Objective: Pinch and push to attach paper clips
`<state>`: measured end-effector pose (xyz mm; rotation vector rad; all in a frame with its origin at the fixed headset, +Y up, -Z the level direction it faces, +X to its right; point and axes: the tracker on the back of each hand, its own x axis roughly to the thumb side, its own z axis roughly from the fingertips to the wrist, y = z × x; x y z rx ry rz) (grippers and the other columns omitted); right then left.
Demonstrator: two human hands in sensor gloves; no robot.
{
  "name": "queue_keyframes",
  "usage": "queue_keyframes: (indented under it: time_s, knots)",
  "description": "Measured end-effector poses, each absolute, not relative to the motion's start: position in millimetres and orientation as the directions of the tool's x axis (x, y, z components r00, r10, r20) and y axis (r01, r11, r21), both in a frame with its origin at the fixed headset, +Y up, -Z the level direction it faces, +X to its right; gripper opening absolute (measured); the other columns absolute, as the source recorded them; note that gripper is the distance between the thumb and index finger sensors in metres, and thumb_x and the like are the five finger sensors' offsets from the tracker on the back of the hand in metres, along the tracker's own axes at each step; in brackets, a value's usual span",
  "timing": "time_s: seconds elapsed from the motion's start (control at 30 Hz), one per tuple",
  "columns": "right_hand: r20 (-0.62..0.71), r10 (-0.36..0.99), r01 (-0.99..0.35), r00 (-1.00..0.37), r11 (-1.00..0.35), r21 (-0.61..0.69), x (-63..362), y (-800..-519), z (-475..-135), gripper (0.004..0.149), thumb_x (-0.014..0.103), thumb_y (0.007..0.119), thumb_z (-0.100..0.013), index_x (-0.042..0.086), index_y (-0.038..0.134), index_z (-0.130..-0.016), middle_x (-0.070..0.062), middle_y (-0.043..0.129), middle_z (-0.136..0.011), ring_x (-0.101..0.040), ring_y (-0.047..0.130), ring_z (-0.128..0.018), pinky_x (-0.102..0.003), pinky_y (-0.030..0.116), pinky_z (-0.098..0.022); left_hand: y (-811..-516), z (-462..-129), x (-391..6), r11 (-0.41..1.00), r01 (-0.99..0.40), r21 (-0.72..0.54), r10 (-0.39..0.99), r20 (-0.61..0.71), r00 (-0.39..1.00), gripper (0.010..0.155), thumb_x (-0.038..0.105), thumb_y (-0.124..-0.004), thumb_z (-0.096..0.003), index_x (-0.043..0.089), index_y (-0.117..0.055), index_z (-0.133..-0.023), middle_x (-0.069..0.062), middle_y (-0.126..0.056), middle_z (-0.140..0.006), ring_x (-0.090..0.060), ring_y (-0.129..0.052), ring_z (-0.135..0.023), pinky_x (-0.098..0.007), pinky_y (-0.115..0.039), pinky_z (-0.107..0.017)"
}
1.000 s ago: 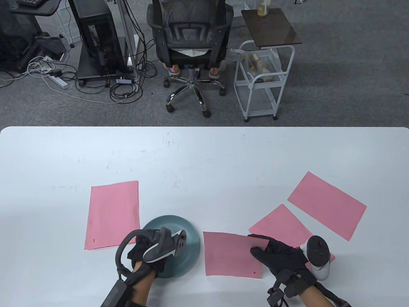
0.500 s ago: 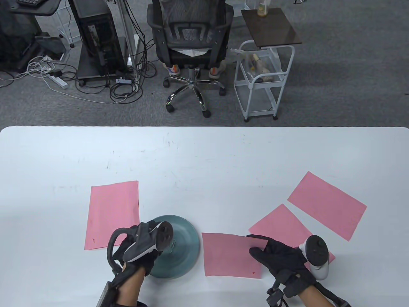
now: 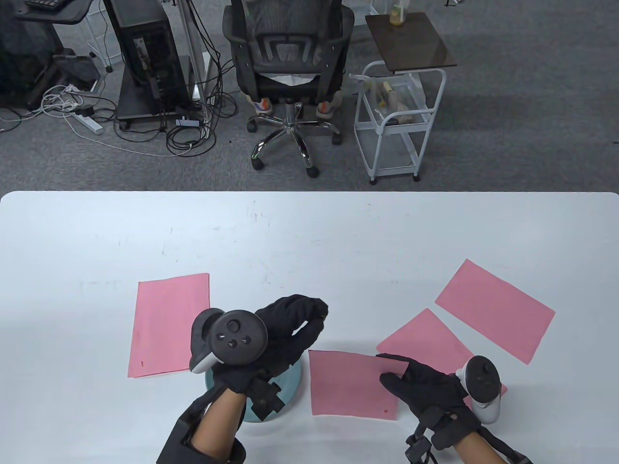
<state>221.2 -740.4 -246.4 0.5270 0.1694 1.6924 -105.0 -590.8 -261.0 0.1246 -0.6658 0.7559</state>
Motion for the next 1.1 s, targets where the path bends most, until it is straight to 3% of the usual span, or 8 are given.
queue_keyframes:
  time_s: [0.13,0.4,1.1]
  knots:
    - [0.244,0.965,-0.892,-0.094,-0.191,0.409,220.1,-740.3,-246.6,0.038,0.021,0.082,-0.057,0.019,0.08,-0.095,-0.009,0.091,-0.091,-0.03,0.093,-0.077,-0.048,0.077,-0.055,-598.0,-260.4,-101.6,0.696,-0.699,-0.166,0.628,0.612,0.48,0.038,0.033,-0.075,-0.0622,0.023,-0.077,-0.098,-0.003,-0.087,-0.097,-0.034,-0.083,-0.097,-0.061,-0.065,-0.074]
    - [0.249,0.965,-0.888,-0.087,-0.189,0.42,218.2,-739.6,-246.1,0.038,0.021,0.082,-0.057,0.019,0.08,-0.095,-0.009,0.091,-0.091,-0.03,0.093,-0.077,-0.048,0.077,-0.055,-603.2,-253.7,-94.0,0.787,-0.609,-0.093,0.527,0.614,0.587,0.037,0.033,-0.078,-0.0616,0.025,-0.079,-0.097,-0.003,-0.087,-0.098,-0.034,-0.081,-0.099,-0.062,-0.064,-0.075]
    - [0.241,0.966,-0.897,-0.089,-0.183,0.402,219.2,-738.5,-246.3,0.039,0.022,0.082,-0.057,0.019,0.08,-0.095,-0.008,0.091,-0.09,-0.03,0.094,-0.076,-0.047,0.078,-0.054,-609.7,-254.4,-74.0,0.816,-0.557,-0.157,0.512,0.644,0.568,0.037,0.033,-0.079,-0.0611,0.024,-0.081,-0.097,-0.003,-0.089,-0.097,-0.035,-0.082,-0.097,-0.061,-0.065,-0.075]
